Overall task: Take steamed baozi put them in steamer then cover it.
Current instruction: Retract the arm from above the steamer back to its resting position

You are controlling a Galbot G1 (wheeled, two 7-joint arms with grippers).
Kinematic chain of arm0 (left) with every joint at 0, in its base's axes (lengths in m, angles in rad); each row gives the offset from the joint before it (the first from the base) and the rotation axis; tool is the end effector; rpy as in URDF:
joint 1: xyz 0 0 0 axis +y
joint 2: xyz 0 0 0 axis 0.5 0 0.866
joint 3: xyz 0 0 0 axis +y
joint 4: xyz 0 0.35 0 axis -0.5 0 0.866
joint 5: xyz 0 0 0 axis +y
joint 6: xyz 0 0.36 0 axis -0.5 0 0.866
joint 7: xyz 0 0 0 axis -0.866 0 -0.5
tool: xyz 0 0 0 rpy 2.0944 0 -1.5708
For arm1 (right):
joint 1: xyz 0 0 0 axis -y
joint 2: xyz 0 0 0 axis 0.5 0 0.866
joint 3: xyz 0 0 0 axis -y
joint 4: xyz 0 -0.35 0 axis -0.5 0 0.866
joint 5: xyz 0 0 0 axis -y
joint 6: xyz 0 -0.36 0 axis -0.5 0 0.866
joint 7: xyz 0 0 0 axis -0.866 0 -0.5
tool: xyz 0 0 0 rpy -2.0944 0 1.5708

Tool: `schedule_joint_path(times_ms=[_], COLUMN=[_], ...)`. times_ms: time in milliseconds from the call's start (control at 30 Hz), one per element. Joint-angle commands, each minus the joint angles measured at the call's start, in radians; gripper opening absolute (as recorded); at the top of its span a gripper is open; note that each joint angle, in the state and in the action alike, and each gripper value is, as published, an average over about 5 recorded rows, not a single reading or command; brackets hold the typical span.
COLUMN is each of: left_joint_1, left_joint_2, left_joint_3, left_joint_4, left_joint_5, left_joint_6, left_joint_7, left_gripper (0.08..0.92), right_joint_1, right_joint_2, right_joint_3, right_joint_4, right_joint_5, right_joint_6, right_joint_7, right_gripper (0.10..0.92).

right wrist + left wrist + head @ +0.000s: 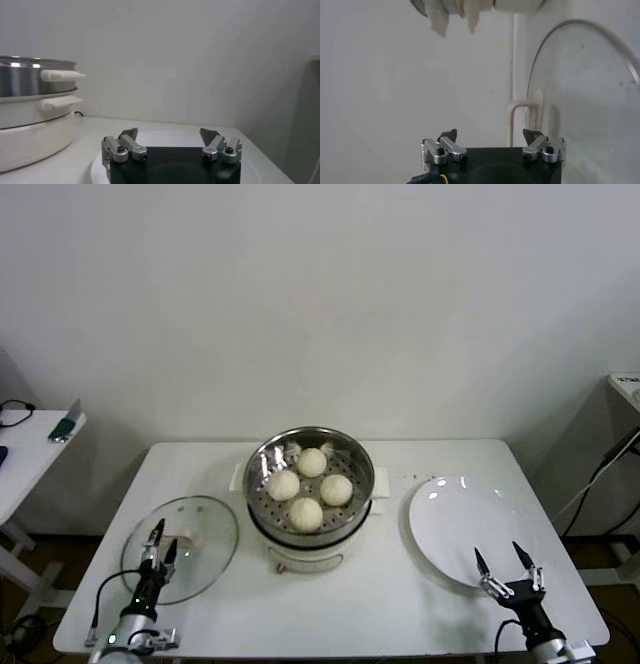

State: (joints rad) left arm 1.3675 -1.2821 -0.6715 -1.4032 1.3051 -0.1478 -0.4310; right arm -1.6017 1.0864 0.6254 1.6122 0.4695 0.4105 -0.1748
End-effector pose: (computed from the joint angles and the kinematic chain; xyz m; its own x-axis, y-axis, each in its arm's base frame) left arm 0.2141 0.1669 -0.4695 -0.9993 -0.0368 0.0098 0.0104 -0.0160 0.9998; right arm 0.1570 -0.1884 -0.4260 -0.9908 -0.1175 0.0668 -0.1203 0.9920 -0.0388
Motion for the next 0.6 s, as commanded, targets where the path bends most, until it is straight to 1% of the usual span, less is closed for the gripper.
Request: schedule_joint_path(times_ms=[33, 133, 433, 600], left_joint_1=[-0.112, -0.110, -0.092, -0.076], left_joint_2=[0.008, 0.011, -0.003, 0.001], left_joint_3=[0.004, 0.004, 0.004, 0.009], left_joint_4=[0.106, 0.115, 0.104, 0.080], left_joint_5=[0.075, 0.080, 0.101, 0.094], left_joint_6=[0.033, 0.042, 0.054, 0.073], left_joint_7=[0.002, 0.004, 0.002, -0.001], left_gripper=[0.820, 0.777, 0.524, 0.376], right_joint_1=[-0.013, -0.013, -0.004, 0.000], right_joint_2=[0.010, 0.014, 0.019, 0.020], right_joint_3=[0.011, 0.012, 0.013, 0.013], right_joint_4=[0.002, -0.001, 0.001, 0.005], right_joint_5=[-0.007, -0.012, -0.015, -0.015], right_joint_6=[0.013, 0.014, 0.006, -0.002], right_joint_7=[0.004, 0.004, 0.009, 0.010], right_gripper=[0.823, 0.823, 0.823, 0.823])
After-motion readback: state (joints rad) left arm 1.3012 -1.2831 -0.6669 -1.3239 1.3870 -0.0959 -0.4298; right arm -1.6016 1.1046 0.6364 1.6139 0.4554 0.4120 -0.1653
